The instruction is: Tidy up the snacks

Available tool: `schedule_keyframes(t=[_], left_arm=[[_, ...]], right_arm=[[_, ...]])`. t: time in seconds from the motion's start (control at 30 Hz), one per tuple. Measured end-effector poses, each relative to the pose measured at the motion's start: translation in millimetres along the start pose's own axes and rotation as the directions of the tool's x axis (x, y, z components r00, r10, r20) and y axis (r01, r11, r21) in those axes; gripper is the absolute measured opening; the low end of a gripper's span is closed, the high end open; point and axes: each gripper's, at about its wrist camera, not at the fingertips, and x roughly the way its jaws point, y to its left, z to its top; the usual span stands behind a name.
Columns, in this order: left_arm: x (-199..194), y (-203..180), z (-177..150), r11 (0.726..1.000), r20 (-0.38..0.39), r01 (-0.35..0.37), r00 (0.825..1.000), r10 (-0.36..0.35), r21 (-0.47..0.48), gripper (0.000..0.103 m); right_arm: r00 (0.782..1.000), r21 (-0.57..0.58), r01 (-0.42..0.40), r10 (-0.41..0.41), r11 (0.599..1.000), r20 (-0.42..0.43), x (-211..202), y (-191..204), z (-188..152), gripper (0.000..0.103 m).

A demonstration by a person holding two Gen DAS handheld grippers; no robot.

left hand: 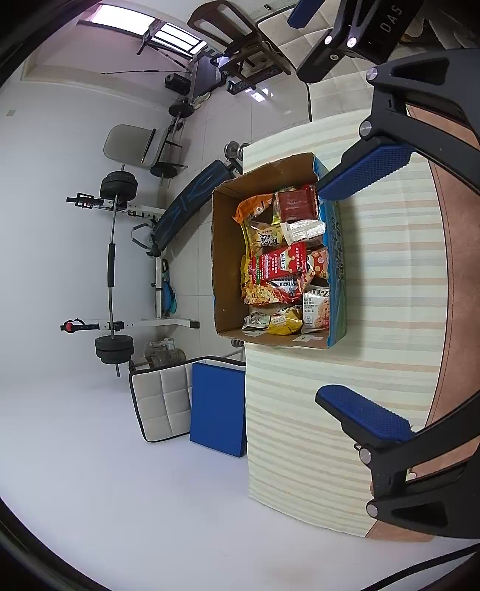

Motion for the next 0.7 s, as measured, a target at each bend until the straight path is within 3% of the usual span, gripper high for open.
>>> schedule_keyframes(t=[0.7], left_arm=[[-0.6, -0.8, -1.2, 1.000, 0.003, 0.004, 1.000, -0.004, -0.004, 0.103]], right_arm=[[1.000, 0.002, -0.009, 0.009, 1.000, 0.004, -9.3, 3.0, -4.4, 0.101]])
